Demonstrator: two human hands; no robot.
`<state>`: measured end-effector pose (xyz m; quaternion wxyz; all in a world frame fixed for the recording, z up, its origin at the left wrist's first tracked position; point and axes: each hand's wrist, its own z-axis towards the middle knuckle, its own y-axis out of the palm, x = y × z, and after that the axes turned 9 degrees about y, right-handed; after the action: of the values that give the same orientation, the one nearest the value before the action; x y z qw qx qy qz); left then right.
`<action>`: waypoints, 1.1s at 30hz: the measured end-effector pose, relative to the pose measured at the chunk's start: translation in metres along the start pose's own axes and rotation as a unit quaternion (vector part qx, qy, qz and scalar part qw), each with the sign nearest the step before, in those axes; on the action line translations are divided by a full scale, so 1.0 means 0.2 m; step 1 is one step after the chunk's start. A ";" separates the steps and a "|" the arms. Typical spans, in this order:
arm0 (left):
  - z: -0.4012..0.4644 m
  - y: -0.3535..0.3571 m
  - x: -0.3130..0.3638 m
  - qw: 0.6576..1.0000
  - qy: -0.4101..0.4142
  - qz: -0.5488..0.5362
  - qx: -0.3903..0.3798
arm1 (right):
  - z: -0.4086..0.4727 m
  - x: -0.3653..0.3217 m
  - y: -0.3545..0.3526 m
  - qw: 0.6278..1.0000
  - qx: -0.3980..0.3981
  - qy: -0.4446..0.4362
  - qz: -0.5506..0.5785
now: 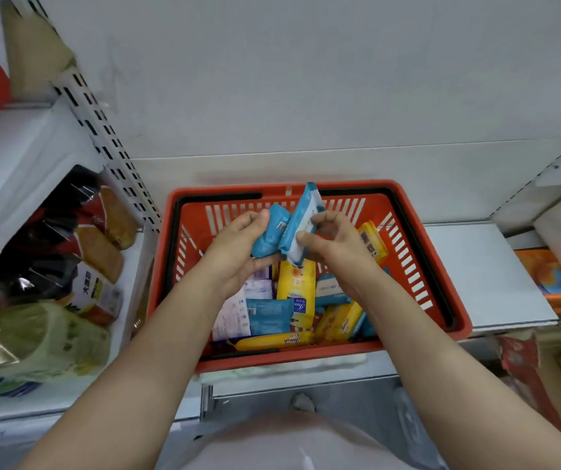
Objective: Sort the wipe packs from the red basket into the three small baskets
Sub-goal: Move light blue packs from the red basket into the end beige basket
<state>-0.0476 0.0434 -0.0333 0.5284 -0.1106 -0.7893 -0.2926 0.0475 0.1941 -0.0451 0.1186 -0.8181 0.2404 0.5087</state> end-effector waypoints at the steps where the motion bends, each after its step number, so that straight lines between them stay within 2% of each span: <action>1: 0.00 0.00 0.02 1.000 -0.002 -0.019 -0.004 | -0.01 0.00 0.01 0.999 0.030 -0.005 0.018; 4: 0.00 -0.02 0.06 0.998 0.000 -0.053 0.042 | -0.07 0.00 0.06 0.992 0.079 -0.013 0.094; 7: -0.02 -0.07 0.05 0.996 0.057 0.020 0.060 | -0.14 0.01 0.09 0.984 0.103 -0.014 0.144; 14: -0.12 -0.03 0.01 0.973 0.188 0.136 0.015 | -0.37 0.11 0.04 0.973 0.150 -0.026 0.171; 17: -0.19 0.08 -0.01 0.949 0.247 0.193 -0.033 | -0.51 0.13 -0.06 0.963 0.180 -0.041 0.198; 22: -0.36 0.39 -0.11 0.891 0.336 0.271 -0.139 | -0.84 0.19 -0.37 0.917 0.233 -0.056 0.320; 27: -0.69 0.85 -0.36 0.834 0.359 0.294 -0.299 | -1.27 0.35 -0.76 0.879 0.259 -0.046 0.397; 33: -1.21 1.45 -0.77 0.775 0.372 0.307 -0.409 | -1.94 0.69 -1.28 0.862 0.249 -0.039 0.439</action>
<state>0.3423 0.1568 -0.0066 0.7471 -0.4357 -0.2613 -0.4287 0.5304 0.2045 -0.0042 0.0915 -0.5509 0.6885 0.4627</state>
